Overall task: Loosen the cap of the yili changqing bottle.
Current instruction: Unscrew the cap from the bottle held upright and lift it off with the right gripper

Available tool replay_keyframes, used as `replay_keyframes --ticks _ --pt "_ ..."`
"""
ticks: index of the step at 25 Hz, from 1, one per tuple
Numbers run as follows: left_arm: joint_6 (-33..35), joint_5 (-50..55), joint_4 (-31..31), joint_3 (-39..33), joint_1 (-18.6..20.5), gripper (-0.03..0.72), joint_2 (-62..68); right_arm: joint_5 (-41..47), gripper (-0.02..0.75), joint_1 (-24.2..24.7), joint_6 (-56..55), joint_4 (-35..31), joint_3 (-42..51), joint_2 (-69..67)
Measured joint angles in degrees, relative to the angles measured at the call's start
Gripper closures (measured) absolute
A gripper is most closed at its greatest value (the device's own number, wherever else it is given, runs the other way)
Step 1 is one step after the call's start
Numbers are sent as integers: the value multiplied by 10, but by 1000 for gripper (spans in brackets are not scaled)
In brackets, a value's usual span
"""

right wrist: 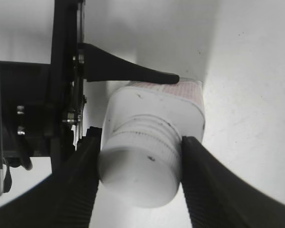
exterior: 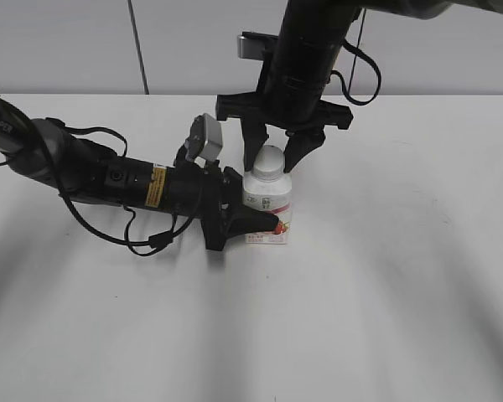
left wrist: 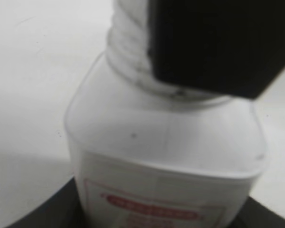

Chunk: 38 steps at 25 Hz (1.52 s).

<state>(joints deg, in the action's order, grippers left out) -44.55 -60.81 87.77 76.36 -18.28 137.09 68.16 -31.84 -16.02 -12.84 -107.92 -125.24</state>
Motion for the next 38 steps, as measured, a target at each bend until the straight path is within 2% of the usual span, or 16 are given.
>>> replay_keyframes --ticks 6,19,26,30,38 --pt "0 0 0 0 0 322 0 3 330 0 57 0 0 0" --pt "0 0 1 0 0 322 0 6 331 0 420 4 0 0" --pt "0 0 1 0 0 323 0 6 332 0 568 5 0 0" --pt "0 0 1 0 0 323 0 6 333 0 609 6 0 0" --pt "0 0 1 0 0 323 0 7 335 0 617 6 0 0"
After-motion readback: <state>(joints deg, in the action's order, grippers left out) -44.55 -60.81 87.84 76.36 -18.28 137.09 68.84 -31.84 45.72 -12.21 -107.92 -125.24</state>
